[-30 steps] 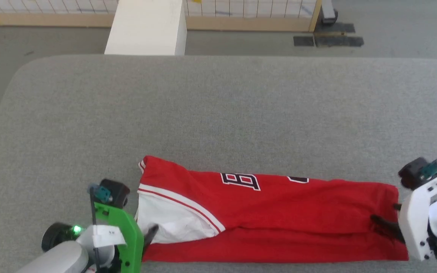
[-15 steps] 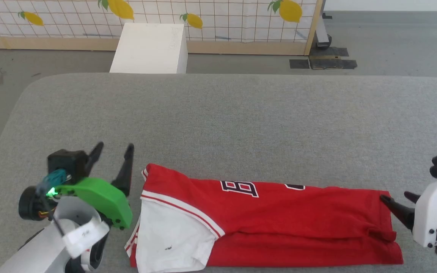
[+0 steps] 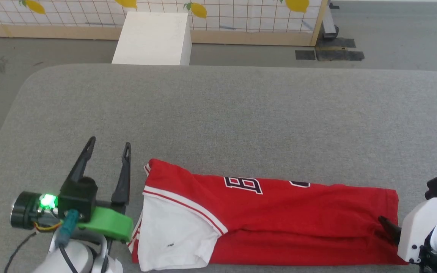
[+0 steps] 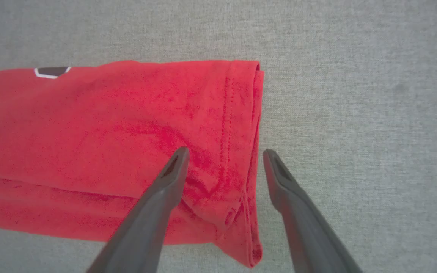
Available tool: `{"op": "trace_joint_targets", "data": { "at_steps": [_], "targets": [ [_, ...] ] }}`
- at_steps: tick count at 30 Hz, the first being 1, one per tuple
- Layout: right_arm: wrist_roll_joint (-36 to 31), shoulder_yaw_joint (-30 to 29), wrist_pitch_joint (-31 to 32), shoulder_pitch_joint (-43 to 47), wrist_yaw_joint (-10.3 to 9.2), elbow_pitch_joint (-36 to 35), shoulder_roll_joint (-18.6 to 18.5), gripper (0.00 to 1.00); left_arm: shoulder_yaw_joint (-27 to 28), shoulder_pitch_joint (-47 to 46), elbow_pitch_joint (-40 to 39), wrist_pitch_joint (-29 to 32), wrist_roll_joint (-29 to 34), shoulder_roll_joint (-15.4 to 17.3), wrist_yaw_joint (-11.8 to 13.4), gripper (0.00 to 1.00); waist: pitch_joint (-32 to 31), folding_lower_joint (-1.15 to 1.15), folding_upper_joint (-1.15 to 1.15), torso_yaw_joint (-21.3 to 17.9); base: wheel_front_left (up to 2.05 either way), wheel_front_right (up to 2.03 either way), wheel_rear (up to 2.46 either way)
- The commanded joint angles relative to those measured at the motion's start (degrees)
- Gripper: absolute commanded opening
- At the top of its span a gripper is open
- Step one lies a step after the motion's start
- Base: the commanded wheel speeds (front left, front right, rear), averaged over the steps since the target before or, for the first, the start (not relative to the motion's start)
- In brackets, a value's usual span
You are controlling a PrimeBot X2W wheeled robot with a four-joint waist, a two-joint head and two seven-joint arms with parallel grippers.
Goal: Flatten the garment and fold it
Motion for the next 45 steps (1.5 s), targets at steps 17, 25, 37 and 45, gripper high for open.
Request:
{"op": "trace_joint_targets", "data": {
  "at_steps": [17,25,37,45],
  "targets": [
    [-4.43,-3.65,3.30,2.22,-0.06,2.62,6.12,1.00,6.85,7.05,1.29,-0.42,10.67,-6.98,-4.90,1.00,4.54,0.00,0.00,3.40,0.00,0.00,0.00],
    [-3.74,-1.67,4.07,3.30,-0.06,0.97,6.10,0.00,9.32,7.66,2.67,-0.42,12.13,-9.16,-7.24,1.00,4.41,0.00,0.00,3.38,0.00,0.00,0.00],
    [-3.70,-6.44,1.13,2.58,-0.06,0.65,-5.31,0.00,11.70,8.83,4.46,-0.42,12.93,-11.19,-10.31,1.00,2.05,0.00,0.00,2.69,0.00,0.00,0.00],
    [-1.55,-9.07,-0.16,2.00,-0.06,4.10,-10.50,0.00,13.08,9.66,5.61,-0.42,13.02,-11.97,-11.61,1.00,0.92,0.00,0.00,2.27,0.00,0.00,0.00]
  ]
}}
